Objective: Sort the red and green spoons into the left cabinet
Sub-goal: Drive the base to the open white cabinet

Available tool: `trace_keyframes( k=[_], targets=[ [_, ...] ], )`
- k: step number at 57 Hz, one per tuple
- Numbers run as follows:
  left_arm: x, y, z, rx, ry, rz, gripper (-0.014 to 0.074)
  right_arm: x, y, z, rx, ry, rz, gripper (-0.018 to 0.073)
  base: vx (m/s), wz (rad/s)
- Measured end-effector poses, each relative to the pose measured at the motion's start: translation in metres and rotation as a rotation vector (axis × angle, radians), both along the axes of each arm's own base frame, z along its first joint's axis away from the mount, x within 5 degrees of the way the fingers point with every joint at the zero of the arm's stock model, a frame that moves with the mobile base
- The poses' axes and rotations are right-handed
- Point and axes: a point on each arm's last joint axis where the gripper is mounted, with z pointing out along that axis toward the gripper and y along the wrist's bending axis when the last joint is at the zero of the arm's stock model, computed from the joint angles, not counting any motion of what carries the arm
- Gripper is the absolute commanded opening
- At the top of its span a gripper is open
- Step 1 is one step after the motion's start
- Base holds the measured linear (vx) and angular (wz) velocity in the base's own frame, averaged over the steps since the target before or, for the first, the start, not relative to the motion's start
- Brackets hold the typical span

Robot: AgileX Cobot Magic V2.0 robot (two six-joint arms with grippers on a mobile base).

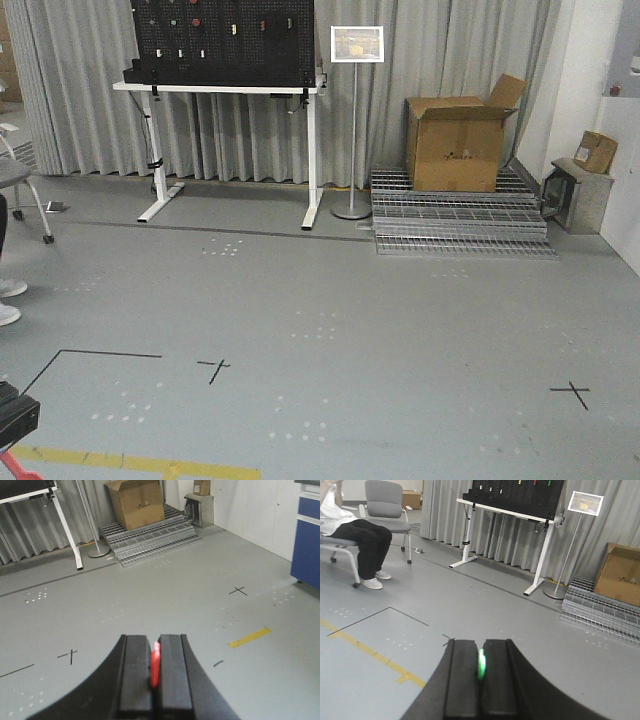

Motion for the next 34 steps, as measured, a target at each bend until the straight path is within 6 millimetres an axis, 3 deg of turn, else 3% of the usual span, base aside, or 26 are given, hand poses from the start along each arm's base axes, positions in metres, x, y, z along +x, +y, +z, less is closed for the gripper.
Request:
trace_keyframes(
  k=[34],
  targets=[
    [0.0000, 0.0000, 0.0000, 0.000, 0.000, 0.000, -0.0006, 0.0000, 0.0000, -0.0001, 0.000, 0.001, 0.000, -0.0003, 0.67, -0.08]
  ],
)
